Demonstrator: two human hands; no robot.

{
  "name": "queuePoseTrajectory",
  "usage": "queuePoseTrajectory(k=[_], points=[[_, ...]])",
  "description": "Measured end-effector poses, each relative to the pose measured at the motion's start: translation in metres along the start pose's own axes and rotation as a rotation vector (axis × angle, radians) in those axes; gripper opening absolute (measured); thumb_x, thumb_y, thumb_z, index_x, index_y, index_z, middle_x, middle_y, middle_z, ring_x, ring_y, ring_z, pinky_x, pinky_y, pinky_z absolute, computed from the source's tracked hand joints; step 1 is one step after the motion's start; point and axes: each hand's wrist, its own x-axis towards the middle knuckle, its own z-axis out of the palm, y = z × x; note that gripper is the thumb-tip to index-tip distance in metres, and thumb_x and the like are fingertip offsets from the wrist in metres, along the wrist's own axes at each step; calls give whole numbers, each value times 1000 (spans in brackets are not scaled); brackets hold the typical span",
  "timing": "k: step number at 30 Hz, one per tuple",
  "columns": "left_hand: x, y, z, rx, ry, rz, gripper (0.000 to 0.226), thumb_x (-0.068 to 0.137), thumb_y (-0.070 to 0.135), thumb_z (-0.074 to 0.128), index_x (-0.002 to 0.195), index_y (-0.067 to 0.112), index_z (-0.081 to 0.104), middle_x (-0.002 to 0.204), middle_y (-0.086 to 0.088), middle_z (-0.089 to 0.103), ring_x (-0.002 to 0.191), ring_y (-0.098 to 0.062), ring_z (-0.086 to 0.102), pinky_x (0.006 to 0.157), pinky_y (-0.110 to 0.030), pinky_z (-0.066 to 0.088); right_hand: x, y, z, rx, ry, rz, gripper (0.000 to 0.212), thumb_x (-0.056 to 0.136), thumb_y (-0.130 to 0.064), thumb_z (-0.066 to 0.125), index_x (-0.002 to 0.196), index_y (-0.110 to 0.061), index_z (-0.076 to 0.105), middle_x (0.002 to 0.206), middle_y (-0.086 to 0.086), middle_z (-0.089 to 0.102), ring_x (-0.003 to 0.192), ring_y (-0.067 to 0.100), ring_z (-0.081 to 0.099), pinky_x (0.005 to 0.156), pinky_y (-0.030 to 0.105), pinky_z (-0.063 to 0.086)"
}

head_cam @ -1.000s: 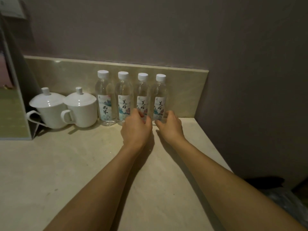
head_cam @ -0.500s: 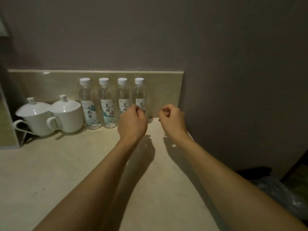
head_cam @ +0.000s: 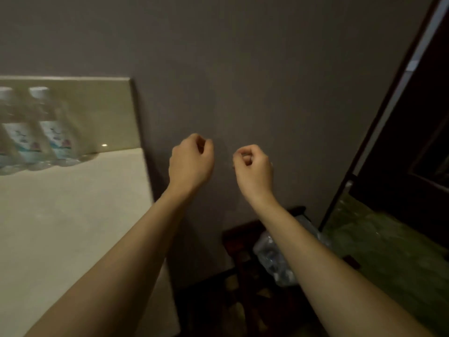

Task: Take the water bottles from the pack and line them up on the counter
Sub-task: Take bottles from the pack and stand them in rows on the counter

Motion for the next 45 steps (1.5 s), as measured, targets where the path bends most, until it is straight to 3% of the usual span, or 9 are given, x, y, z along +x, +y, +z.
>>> queuePoseTrajectory(k=[6, 12, 16, 22, 29, 33, 36, 41, 45], points=[[-33, 45, 111, 76, -281, -11, 24, 91, 42, 53, 83, 21, 59, 96, -10, 71, 99, -34, 64, 79, -35, 48, 21, 81, -91, -23, 66, 174, 14, 90, -22, 58, 77, -26, 56, 74, 2, 69, 79, 27, 68, 76, 51, 56], [-49, 39, 216, 110, -496, -98, 26, 92, 43, 52, 92, 19, 64, 101, -10, 69, 97, -32, 64, 79, -36, 50, 41, 169, -140, -40, 90, 337, 17, 92, -19, 57, 77, -26, 56, 65, -3, 65, 57, 14, 59, 60, 30, 47], [-51, 15, 297, 121, -645, -200, 29, 92, 39, 52, 71, 18, 57, 90, -10, 67, 85, -32, 64, 74, -37, 51, 66, 239, -163, -99, 42, 485, 14, 93, -19, 56, 79, -22, 58, 71, 2, 65, 62, 15, 59, 63, 33, 49], [-58, -44, 390, 156, -825, -420, 27, 94, 29, 49, 87, 9, 66, 87, -10, 67, 81, -28, 66, 71, -37, 53, 120, 337, -173, -208, -128, 738, 14, 92, -19, 54, 80, -16, 58, 71, 5, 64, 66, 19, 61, 69, 39, 53], [-46, -84, 462, 153, -848, -581, 20, 93, 23, 52, 89, 10, 67, 80, -4, 66, 75, -22, 65, 63, -30, 50, 138, 429, -147, -240, -426, 940, 15, 96, -23, 54, 82, -19, 58, 80, 3, 65, 66, 14, 63, 58, 25, 54], [-56, -112, 494, 169, -863, -704, 17, 95, 20, 50, 87, 12, 63, 85, -9, 67, 82, -27, 68, 76, -39, 57, 135, 481, -129, -280, -578, 1024, 18, 96, -22, 54, 86, -11, 63, 92, 18, 70, 79, 25, 68, 80, 43, 58], [-68, -135, 513, 214, -862, -811, 18, 96, 17, 48, 84, 10, 59, 84, -11, 63, 75, -25, 62, 69, -34, 53, 135, 521, -122, -292, -662, 1075, 19, 96, -18, 53, 83, -11, 65, 92, 16, 69, 91, 31, 67, 87, 45, 56], [-96, -166, 540, 297, -836, -990, 25, 98, 12, 46, 90, -2, 66, 86, -14, 65, 77, -26, 64, 69, -33, 52, 130, 586, -117, -355, -799, 1146, 21, 95, -14, 49, 82, -7, 63, 68, 5, 54, 62, 18, 52, 61, 30, 42], [-118, -189, 559, 381, -836, -1042, 26, 100, 9, 42, 96, 1, 67, 97, -15, 68, 85, -27, 66, 67, -26, 45, 121, 627, -106, -368, -828, 1162, 22, 95, -10, 46, 84, -11, 65, 76, 0, 57, 69, 16, 55, 60, 24, 43]])
